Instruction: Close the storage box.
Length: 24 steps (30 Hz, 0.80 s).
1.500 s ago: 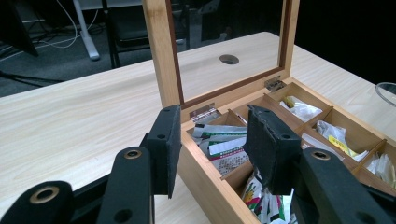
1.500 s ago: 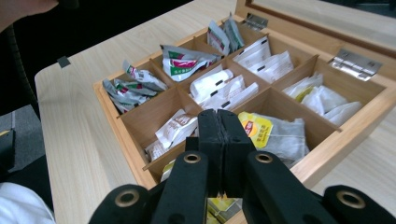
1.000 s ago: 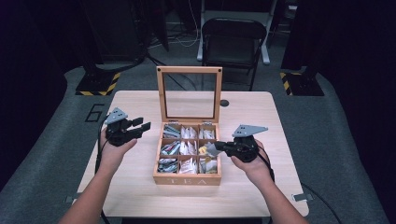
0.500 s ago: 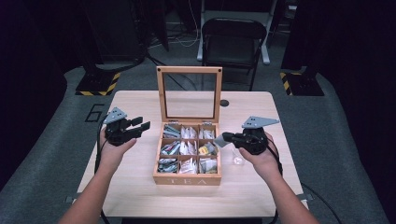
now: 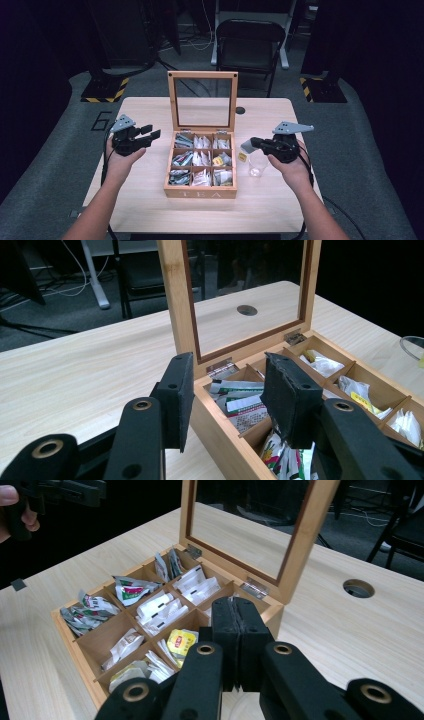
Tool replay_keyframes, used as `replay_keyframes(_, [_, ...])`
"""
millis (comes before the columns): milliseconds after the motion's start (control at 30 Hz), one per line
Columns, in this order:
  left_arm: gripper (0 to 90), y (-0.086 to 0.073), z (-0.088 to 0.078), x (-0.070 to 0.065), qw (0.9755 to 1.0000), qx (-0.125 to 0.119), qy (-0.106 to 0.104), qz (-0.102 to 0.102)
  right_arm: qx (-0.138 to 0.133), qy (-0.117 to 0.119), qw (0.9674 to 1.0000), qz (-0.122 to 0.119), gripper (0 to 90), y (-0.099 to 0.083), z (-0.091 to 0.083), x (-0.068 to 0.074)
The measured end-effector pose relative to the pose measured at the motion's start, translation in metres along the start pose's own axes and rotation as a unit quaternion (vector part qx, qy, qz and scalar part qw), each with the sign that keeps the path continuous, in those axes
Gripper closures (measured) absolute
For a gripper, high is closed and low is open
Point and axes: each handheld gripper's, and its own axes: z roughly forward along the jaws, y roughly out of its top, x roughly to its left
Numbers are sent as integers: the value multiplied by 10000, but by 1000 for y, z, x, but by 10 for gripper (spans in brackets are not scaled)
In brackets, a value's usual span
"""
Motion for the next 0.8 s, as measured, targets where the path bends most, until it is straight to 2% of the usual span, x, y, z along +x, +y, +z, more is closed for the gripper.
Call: replay_keyframes(800, [555, -2, 1, 0, 10000, -15, 14, -16, -103, -419, 9990, 143, 891, -9, -28, -24])
